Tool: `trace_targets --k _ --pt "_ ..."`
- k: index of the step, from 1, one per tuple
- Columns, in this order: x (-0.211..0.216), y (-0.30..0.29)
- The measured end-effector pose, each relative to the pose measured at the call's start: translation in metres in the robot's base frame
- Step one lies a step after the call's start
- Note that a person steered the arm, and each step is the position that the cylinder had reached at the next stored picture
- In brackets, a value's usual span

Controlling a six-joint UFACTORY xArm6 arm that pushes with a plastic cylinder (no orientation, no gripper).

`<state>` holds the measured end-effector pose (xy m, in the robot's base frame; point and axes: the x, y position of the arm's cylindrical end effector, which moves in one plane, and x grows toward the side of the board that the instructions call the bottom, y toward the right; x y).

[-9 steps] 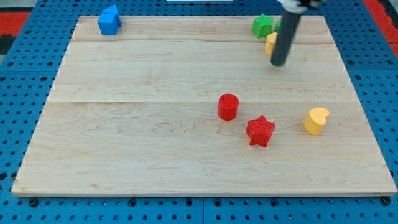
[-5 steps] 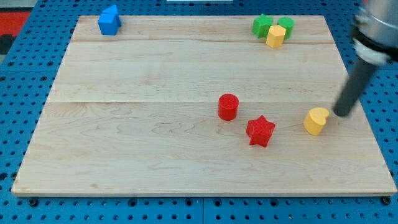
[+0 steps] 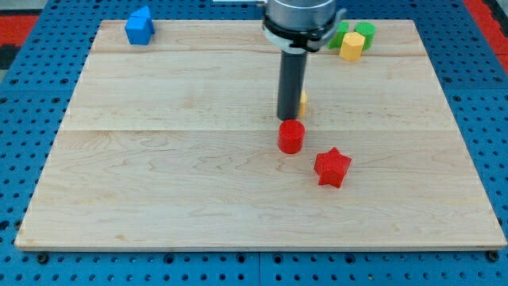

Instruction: Move the yellow heart to the left side of the yellow hexagon

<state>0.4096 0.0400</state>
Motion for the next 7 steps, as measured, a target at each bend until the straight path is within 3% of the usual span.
trace_targets --k 4,5,6,7 --pt "-0.121 0.078" --pt "-0.064 0.063" --pt "0.01 0.132" --pt "0.095 0.145"
